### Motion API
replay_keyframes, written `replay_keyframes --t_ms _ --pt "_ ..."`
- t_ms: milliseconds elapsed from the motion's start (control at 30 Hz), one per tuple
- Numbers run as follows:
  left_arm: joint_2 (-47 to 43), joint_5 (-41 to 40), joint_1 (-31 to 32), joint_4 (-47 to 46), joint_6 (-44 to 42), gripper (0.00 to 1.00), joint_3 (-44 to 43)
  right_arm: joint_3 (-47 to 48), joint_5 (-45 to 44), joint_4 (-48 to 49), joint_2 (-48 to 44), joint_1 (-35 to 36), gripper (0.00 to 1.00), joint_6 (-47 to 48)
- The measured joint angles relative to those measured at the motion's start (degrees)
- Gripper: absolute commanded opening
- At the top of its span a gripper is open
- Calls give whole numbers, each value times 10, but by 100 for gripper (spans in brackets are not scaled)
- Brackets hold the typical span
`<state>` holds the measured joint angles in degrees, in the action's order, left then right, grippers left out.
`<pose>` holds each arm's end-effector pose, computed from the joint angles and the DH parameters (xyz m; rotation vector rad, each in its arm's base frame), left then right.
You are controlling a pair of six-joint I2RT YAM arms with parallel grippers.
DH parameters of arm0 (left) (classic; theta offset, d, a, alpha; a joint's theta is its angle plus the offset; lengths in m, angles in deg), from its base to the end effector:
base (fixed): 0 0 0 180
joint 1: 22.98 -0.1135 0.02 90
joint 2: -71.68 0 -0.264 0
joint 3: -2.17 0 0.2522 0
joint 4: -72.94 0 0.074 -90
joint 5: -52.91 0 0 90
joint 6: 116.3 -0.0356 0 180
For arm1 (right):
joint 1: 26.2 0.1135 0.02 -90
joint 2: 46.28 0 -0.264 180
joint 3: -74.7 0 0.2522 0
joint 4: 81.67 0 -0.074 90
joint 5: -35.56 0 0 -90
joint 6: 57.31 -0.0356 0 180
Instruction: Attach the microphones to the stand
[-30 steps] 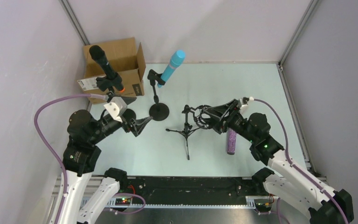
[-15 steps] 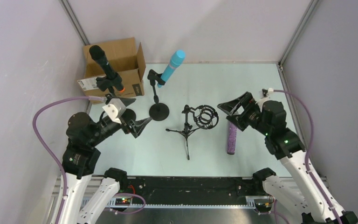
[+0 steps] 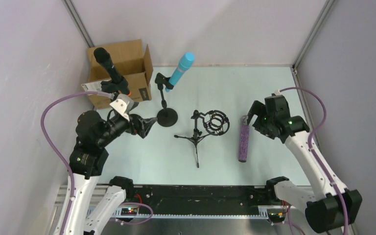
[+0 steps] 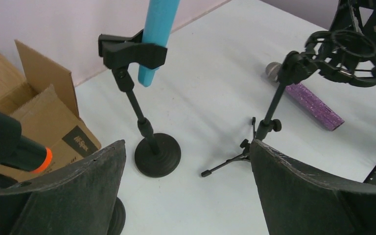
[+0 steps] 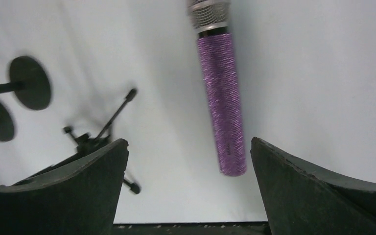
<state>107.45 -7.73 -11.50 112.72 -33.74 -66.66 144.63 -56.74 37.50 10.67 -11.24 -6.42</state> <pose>0.1156 -0.0413 0.3931 0.6510 1.5661 -0.4842 0.1891 0.0490 0.3102 0.5292 2.3836 0.3840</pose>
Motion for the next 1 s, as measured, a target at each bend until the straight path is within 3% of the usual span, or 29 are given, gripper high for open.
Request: replay_keyframes --t_ms 233,700,1000 --pt "-8 -40 -5 12 10 100 21 -11 -50 38 113 -14 97 67" --pt "0 -83 -6 20 14 100 66 -13 -91 141 321 3 93 71" --pt "25 -105 -7 21 12 100 63 2 -92 164 392 9 74 83"
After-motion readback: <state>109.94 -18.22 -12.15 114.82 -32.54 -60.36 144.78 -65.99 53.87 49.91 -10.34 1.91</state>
